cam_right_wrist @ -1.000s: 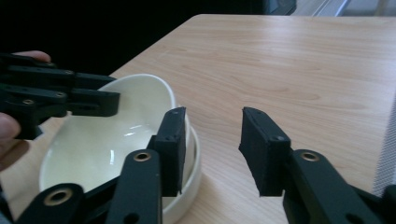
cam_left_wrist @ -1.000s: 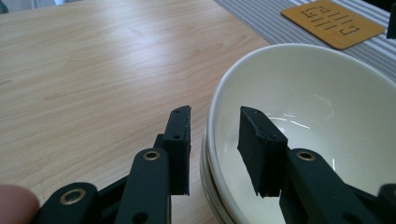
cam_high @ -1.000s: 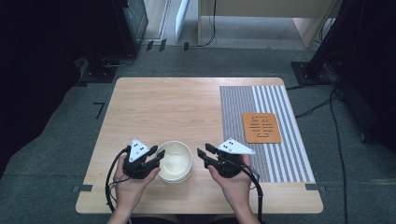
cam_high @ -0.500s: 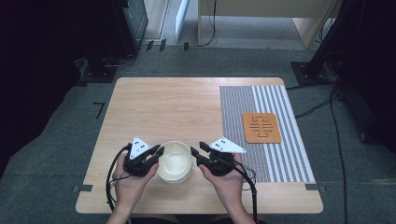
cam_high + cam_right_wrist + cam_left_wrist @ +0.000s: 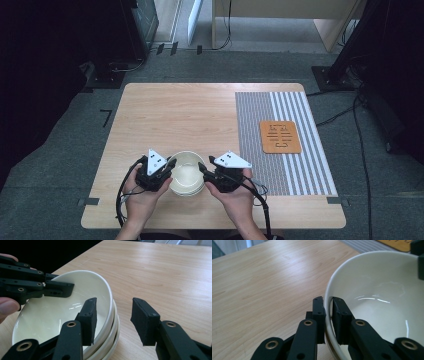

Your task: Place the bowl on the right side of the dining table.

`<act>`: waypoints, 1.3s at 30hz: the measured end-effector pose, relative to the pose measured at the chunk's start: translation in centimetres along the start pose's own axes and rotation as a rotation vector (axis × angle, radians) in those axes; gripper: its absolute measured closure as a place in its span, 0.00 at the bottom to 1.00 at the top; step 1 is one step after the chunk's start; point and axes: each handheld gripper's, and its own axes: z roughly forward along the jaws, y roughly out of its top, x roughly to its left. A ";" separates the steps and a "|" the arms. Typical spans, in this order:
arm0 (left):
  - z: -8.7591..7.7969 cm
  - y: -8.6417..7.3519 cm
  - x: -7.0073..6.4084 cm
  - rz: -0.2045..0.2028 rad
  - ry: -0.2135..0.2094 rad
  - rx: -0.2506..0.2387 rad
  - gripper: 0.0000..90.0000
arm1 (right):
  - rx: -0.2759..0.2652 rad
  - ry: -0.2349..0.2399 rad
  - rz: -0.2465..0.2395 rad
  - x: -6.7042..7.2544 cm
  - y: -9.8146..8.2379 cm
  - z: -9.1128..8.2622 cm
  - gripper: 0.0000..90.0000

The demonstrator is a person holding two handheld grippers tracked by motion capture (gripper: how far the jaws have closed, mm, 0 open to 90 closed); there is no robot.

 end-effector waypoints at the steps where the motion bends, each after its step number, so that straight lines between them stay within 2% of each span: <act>1: 0.0 0.0 -0.1 0.004 0.004 -0.002 0.91 | 0.001 0.003 0.009 -0.1 -0.1 0.1 0.62; 5: -0.2 0.0 -0.1 0.013 0.005 -0.033 0.92 | 0.011 0.007 0.033 -0.2 -0.2 0.2 0.63; 11: -0.3 -0.1 -0.1 0.017 -0.001 -0.064 0.93 | 0.010 0.002 0.031 0.0 -0.3 0.3 0.65; 18: -0.6 -0.2 -0.8 0.059 0.010 -0.119 0.93 | 0.001 -0.008 0.025 0.1 -0.5 0.5 0.68; 25: -0.5 -0.4 -0.5 0.048 0.008 -0.118 0.93 | -0.009 -0.030 0.010 0.1 -0.6 0.5 0.78; 28: -0.5 -0.4 -0.4 0.049 0.009 -0.119 0.92 | -0.010 -0.020 0.004 0.3 -0.7 0.6 0.83; 30: -0.6 -0.3 -0.4 0.051 0.020 -0.129 0.93 | -0.009 -0.010 0.003 0.5 -0.7 0.7 0.90; 34: -0.6 -0.3 -0.3 0.051 0.015 -0.129 0.93 | -0.010 -0.022 0.007 0.7 -0.6 0.8 0.93; 39: -0.7 -0.5 -0.5 0.063 0.031 -0.138 0.93 | -0.049 -0.038 0.006 0.8 -0.6 0.7 0.97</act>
